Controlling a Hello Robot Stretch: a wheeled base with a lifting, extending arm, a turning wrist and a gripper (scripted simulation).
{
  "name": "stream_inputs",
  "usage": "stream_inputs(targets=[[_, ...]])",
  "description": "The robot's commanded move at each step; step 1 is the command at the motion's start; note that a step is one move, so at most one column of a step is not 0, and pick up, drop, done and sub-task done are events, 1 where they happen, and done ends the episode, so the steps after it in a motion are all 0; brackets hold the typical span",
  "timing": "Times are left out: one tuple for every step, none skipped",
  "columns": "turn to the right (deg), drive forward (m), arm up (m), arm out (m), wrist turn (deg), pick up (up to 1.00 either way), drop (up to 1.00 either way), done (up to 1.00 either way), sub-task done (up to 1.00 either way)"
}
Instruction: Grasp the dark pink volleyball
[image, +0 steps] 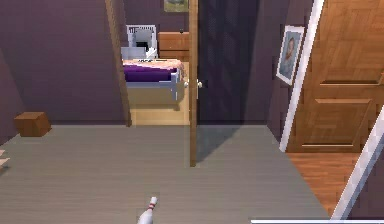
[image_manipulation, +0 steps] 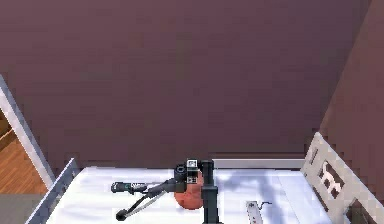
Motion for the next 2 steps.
stream_inputs(targets=[[0.0, 0.00, 0.00, 0.00, 45.0, 0.00, 0.00, 0.00, 0.00], [0.0, 0.00, 0.00, 0.00, 45.0, 0.00, 0.00, 0.00, 0.00]])
